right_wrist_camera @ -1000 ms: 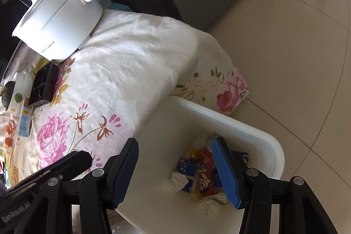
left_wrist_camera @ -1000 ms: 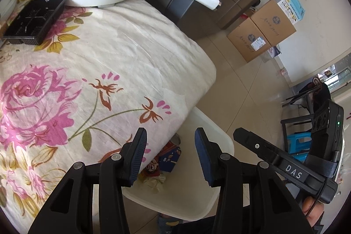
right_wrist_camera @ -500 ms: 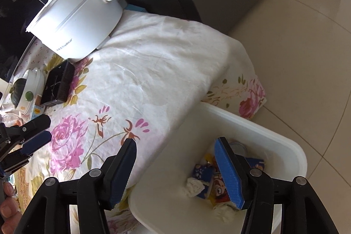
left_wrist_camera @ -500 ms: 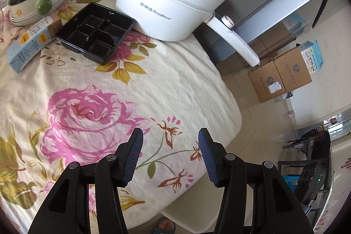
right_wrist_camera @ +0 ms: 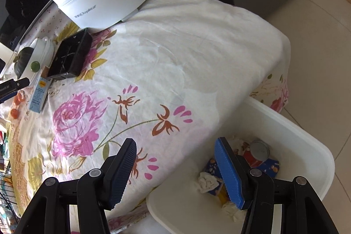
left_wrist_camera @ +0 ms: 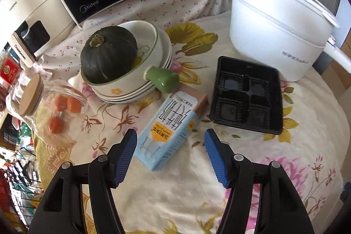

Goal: Collect trash
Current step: 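Grasp the milk carton with the left tool while the right tool grasps the black tray, then lift the milk carton and black tray and carry them over the bin, then open both tools over the bin to drop the carton and tray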

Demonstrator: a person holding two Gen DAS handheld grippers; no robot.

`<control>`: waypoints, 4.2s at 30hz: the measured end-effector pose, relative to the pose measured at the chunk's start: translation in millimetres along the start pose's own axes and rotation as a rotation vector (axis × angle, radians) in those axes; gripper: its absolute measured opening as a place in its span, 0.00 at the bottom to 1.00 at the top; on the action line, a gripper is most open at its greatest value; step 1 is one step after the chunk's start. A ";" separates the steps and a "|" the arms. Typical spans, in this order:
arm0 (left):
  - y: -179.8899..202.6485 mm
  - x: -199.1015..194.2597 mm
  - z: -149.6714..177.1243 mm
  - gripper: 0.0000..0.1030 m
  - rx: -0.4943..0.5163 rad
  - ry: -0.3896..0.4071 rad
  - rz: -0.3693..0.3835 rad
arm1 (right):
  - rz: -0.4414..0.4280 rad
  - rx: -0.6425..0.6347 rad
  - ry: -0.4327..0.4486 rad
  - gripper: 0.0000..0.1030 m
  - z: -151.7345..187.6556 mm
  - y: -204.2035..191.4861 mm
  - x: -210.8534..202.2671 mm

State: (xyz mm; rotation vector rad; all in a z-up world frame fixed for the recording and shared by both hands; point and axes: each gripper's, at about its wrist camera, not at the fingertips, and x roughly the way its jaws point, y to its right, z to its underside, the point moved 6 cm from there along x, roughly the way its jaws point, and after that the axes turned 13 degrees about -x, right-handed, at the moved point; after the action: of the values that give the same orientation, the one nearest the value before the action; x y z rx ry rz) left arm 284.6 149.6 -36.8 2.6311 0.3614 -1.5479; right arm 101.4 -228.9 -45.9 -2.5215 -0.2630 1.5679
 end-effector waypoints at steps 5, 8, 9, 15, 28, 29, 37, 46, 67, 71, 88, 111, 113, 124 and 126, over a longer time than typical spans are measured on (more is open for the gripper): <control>-17.6 35.9 1.6 0.64 0.008 -0.093 0.028 | -0.002 -0.063 -0.014 0.65 -2.7 -18.4 8.2; -19.3 42.6 2.8 0.64 0.002 -0.105 0.066 | -0.018 -0.086 -0.012 0.65 -12.5 -30.9 14.8; -16.4 43.9 2.9 0.64 0.017 -0.102 0.073 | -0.041 -0.090 -0.010 0.66 -18.2 -36.5 17.9; -11.9 50.0 7.5 0.64 0.054 -0.093 0.059 | -0.182 -0.060 -0.050 0.66 -48.2 -74.0 54.3; -14.5 44.2 8.2 0.58 0.025 -0.098 0.113 | -0.216 0.005 0.001 0.54 -124.9 -124.4 124.2; -14.8 44.2 8.3 0.58 0.022 -0.099 0.116 | -0.226 0.015 0.006 0.49 -129.4 -125.1 128.2; -29.3 36.7 7.6 0.56 -0.063 -0.122 0.141 | -0.238 0.021 0.042 0.43 -151.1 -142.5 146.6; -26.7 7.3 16.3 0.54 -0.064 -0.094 0.172 | -0.189 -0.072 0.000 0.05 -146.6 -164.1 157.1; 40.6 -85.0 60.8 0.50 -0.355 -0.127 0.556 | -0.154 0.045 0.049 0.05 -111.7 -87.5 49.7; 52.2 -97.0 74.9 0.50 -0.376 -0.124 0.599 | -0.140 0.047 0.102 0.05 -107.9 -67.3 18.9; 179.6 -164.2 169.7 0.00 0.017 -0.128 0.718 | -0.086 0.160 0.262 0.05 -27.9 26.9 -84.1; 254.8 -122.6 259.0 0.50 0.269 -0.301 0.584 | 0.223 -0.011 -0.106 0.49 73.9 78.3 -30.4; 250.8 -119.5 257.4 0.51 0.267 -0.298 0.569 | 0.260 -0.039 -0.088 0.55 70.2 73.8 -34.8; 240.8 -125.0 241.0 0.61 0.292 -0.164 0.449 | 0.233 -0.020 -0.014 0.68 59.9 63.8 -44.6; 237.9 -127.6 237.5 0.62 0.295 -0.147 0.440 | 0.226 -0.019 -0.007 0.68 56.5 60.6 -41.3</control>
State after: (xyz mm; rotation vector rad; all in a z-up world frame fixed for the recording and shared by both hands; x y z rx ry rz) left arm 78.4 -144.3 -56.9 2.5266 -0.4592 -1.7192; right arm 36.5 -295.0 -48.4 -2.6391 0.0074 1.6587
